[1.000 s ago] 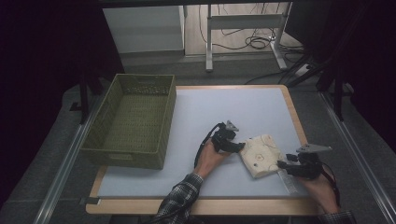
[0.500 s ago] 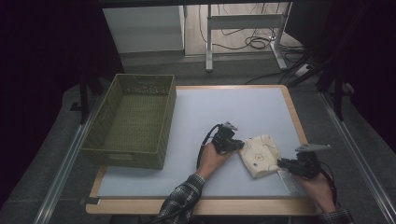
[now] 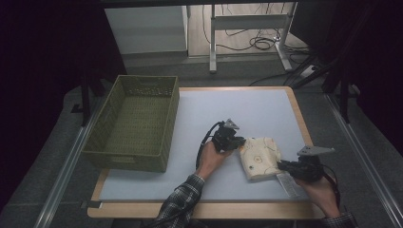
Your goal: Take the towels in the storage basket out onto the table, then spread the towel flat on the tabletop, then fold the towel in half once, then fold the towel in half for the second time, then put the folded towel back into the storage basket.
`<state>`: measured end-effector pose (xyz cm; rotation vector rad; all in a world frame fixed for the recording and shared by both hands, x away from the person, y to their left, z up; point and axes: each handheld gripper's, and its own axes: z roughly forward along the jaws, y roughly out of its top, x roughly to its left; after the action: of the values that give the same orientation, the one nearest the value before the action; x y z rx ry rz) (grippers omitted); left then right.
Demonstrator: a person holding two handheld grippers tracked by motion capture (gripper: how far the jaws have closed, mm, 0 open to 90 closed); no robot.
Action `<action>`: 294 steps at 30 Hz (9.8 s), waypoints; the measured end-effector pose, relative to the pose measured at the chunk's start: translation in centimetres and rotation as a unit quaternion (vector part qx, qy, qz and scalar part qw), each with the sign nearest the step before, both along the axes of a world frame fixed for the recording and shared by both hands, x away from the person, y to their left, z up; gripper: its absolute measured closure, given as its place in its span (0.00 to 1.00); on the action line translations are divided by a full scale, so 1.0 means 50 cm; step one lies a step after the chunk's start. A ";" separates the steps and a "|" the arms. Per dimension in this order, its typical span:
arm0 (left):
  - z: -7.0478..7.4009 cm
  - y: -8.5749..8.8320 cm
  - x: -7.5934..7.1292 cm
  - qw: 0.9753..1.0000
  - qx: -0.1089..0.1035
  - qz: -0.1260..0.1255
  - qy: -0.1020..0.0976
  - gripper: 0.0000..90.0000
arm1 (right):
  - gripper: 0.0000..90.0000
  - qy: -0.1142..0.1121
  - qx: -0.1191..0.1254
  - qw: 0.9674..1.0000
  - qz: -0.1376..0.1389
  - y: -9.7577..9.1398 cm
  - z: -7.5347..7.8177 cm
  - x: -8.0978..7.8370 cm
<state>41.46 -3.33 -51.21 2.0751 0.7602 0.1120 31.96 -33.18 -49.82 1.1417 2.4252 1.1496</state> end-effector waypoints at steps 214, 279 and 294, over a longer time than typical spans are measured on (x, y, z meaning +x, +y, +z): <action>0.140 0.687 0.034 0.948 0.115 0.296 -0.016 0.25 | 0.40 -0.048 -0.012 0.980 0.194 0.806 0.143 0.166; 0.189 0.394 0.068 0.981 0.094 0.169 -0.010 0.02 | 0.06 -0.028 -0.046 0.994 0.099 0.315 0.013 0.137; 0.191 0.282 0.054 0.986 0.103 0.132 -0.024 0.02 | 0.06 -0.018 -0.035 0.998 0.040 0.172 -0.007 0.113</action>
<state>44.16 10.80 -41.68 2.1457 1.0280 0.4012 37.59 -24.60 -50.16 1.0021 2.4844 1.0878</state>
